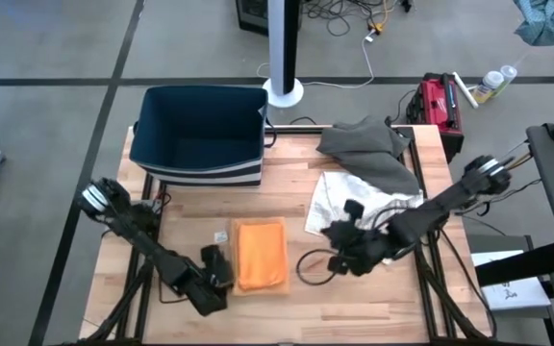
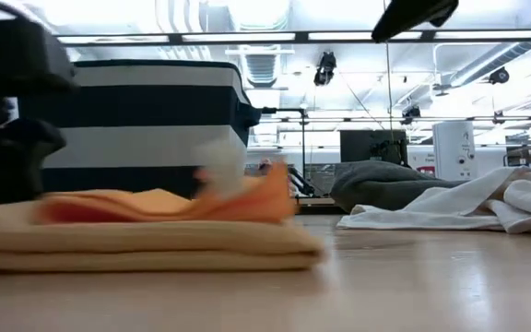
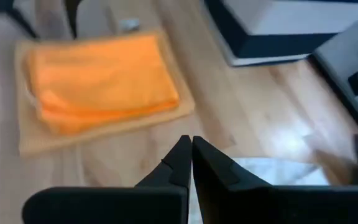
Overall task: Fold towel
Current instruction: Stack the orange towel on top of the yellow towel
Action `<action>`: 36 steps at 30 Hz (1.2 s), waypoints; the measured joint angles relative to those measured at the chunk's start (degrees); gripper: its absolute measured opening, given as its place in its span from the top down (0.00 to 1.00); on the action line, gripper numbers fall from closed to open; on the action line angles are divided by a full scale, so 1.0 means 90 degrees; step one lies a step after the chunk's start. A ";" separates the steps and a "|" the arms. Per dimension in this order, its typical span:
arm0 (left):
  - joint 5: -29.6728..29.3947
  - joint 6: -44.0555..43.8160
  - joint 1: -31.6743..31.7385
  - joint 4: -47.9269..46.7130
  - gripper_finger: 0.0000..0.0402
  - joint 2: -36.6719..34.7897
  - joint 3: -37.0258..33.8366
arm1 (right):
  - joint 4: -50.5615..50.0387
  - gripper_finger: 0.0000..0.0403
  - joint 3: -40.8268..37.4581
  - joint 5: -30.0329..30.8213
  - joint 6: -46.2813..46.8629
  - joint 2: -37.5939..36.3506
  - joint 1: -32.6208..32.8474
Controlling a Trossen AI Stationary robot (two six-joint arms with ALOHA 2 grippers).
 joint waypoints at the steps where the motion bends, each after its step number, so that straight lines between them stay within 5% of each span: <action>1: -0.0114 0.0117 0.0031 -0.0040 0.40 0.0117 0.0125 | 0.0000 0.98 -0.0128 0.0015 0.0005 -0.0144 -0.0022; 8: -0.1166 0.0351 0.0070 -0.0571 0.44 0.0440 0.0726 | -0.0715 0.97 -0.1307 -0.0086 0.0966 -0.0738 -0.0111; 16: -0.0833 -0.0311 0.0095 -0.0671 0.47 0.0433 0.0663 | -0.0534 0.82 -0.2199 -0.1516 0.1688 -0.0454 0.0104; 25: -0.0361 -0.0968 -0.0129 -0.1895 0.53 -0.0347 0.0813 | 0.2549 0.70 -0.2152 -0.1774 -0.0623 0.1273 -0.0357; 30: -0.1317 -0.0731 -0.0487 -0.1926 0.58 -0.1417 0.0797 | 0.2829 0.70 -0.1343 -0.2436 -0.1170 0.2428 -0.0714; 36: -0.3473 -0.0069 -0.0591 -0.1965 0.62 -0.2632 0.0678 | 0.2885 0.74 -0.0204 -0.2649 -0.1729 0.3358 -0.0931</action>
